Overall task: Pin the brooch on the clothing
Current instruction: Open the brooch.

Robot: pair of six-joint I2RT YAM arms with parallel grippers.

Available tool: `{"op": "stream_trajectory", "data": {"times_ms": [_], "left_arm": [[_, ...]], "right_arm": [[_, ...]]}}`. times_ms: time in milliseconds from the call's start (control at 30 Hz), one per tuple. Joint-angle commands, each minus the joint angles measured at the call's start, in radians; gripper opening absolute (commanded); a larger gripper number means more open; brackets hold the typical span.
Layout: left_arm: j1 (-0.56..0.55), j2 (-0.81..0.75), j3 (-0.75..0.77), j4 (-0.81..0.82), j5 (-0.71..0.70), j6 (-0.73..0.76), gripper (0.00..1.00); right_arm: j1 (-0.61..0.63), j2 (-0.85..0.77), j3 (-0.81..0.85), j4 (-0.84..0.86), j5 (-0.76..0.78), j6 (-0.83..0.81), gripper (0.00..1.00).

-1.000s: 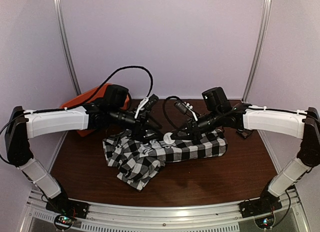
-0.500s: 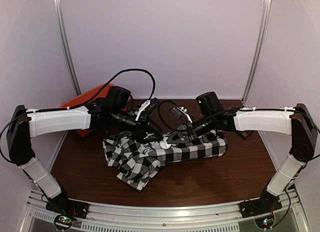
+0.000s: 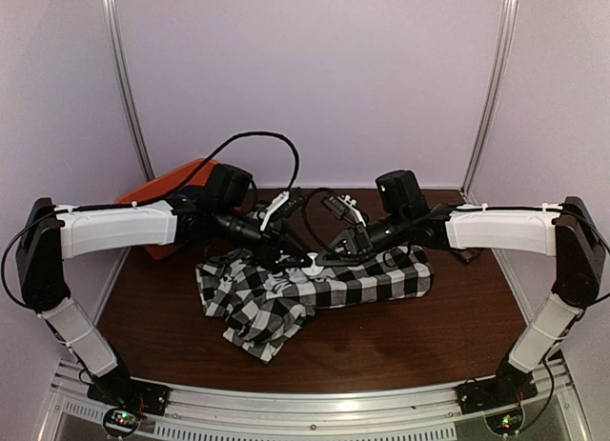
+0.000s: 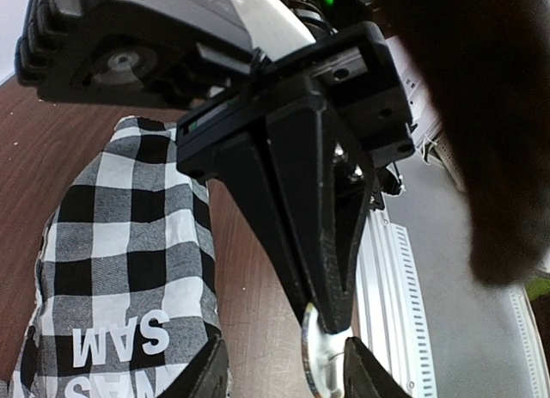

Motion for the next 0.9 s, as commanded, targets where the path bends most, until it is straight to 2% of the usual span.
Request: {"op": "stream_trajectory", "data": {"times_ms": [0,400,500,867], "left_arm": [[-0.007,0.012,0.025,-0.007,0.012,0.018,0.45],[-0.018,0.02,0.022,0.006,0.001,0.011,0.33],[-0.023,0.026,0.022,0.007,-0.002,0.008,0.33],[-0.028,0.016,0.007,0.05,-0.02,-0.016,0.16]], "right_arm": [[0.005,0.0,-0.003,0.073,-0.025,0.044,0.0],[0.006,0.007,-0.006,0.086,-0.024,0.061,0.0],[0.008,0.006,-0.007,0.089,-0.027,0.062,0.0],[0.015,-0.001,-0.015,0.11,-0.031,0.078,0.0]]}}
